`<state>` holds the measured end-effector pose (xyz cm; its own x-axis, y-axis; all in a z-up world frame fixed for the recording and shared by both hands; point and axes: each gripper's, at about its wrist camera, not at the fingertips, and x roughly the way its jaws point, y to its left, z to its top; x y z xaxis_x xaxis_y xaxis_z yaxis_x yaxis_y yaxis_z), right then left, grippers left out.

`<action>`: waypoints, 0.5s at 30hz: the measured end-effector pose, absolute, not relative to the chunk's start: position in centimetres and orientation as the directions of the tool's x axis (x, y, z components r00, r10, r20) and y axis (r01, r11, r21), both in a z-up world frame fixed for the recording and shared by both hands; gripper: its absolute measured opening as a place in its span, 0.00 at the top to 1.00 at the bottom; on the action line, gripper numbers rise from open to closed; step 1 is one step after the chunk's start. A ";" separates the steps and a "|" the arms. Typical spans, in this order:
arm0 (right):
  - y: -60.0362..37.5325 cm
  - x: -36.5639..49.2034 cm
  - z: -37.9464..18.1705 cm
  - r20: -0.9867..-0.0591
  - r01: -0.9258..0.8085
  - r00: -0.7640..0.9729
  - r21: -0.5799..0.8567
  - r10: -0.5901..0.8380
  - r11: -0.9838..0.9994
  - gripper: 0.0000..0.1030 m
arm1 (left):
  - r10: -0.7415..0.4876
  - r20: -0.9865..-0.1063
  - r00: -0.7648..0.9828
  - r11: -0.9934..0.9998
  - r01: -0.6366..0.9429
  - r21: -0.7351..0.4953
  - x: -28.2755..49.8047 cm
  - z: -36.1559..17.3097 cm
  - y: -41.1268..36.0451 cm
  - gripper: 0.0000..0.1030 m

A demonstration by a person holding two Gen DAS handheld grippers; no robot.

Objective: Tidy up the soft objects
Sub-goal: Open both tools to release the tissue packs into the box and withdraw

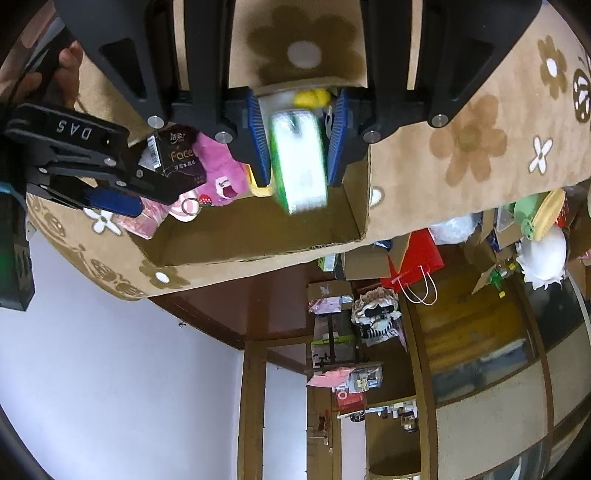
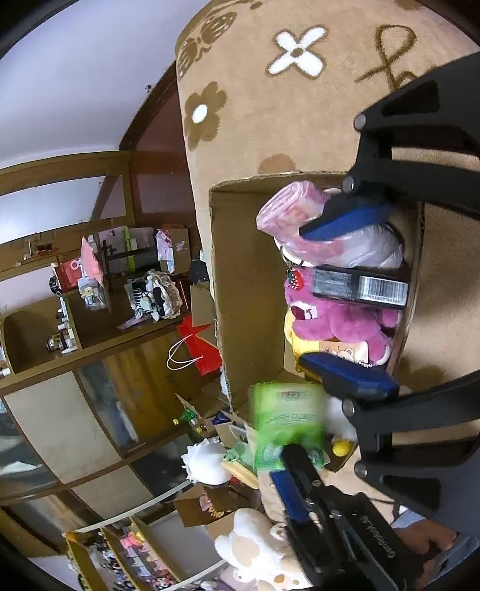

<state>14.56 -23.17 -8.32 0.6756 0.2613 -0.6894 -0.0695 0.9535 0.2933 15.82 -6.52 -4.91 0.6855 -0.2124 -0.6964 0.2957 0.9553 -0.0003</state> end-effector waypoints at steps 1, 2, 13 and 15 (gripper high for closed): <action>-23.3 14.6 -8.3 -0.690 -0.065 0.674 0.300 0.264 0.952 0.26 | -0.199 -0.694 0.692 0.956 0.293 0.018 15.6 -4.8 -6.6 0.71; -23.5 14.5 -8.1 -0.688 -0.060 0.675 0.308 0.266 0.950 0.22 | -0.190 -0.693 0.695 0.955 0.294 0.033 15.4 -4.6 -6.6 0.68; -24.5 11.3 -3.3 -0.644 -0.025 0.741 0.258 0.191 0.966 0.00 | -0.169 -0.669 0.724 0.963 0.266 0.045 11.8 -1.1 -5.8 0.36; -24.7 10.4 -2.2 -0.636 -0.028 0.750 0.246 0.183 0.969 0.00 | -0.167 -0.651 0.741 0.967 0.252 0.038 10.7 0.1 -5.4 0.23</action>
<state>10.43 -24.74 -2.17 0.7500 0.1826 -0.6357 -0.0276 0.9690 0.2457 10.73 -5.37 0.12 0.7406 -0.1671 -0.6509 0.2519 0.9670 0.0384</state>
